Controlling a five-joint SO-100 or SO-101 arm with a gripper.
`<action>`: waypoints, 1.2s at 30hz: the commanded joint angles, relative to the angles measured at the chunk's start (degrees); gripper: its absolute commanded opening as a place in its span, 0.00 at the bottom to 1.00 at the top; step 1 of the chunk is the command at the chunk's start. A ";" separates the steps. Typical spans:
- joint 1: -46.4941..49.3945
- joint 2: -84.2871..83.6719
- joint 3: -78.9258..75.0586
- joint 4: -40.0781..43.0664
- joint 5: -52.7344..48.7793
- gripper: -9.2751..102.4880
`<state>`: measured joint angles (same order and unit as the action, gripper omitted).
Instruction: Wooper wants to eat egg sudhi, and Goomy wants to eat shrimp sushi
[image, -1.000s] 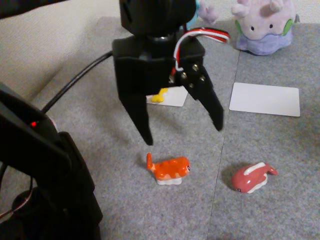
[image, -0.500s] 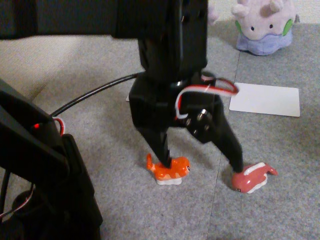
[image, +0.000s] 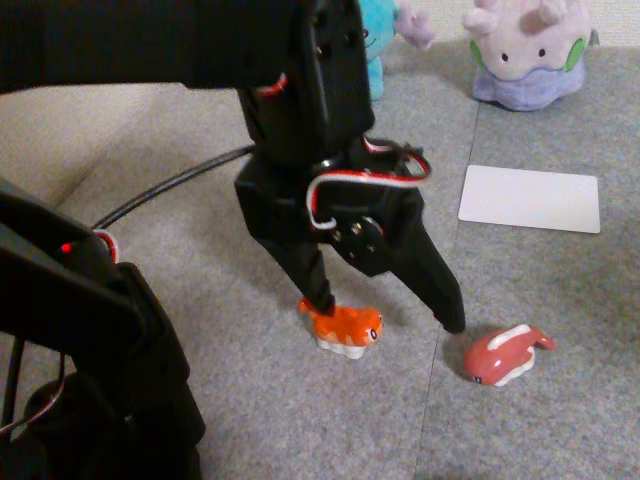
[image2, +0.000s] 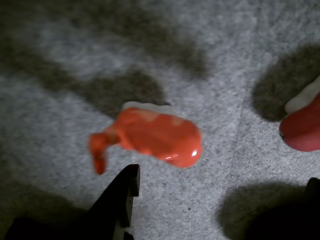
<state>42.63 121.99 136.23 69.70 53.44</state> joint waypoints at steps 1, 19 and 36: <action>-3.60 2.55 0.09 1.85 0.44 0.42; -8.26 2.46 0.44 10.63 -38.50 0.42; -5.54 -11.07 -0.44 1.41 -48.69 0.33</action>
<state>37.88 112.59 137.02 71.37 4.39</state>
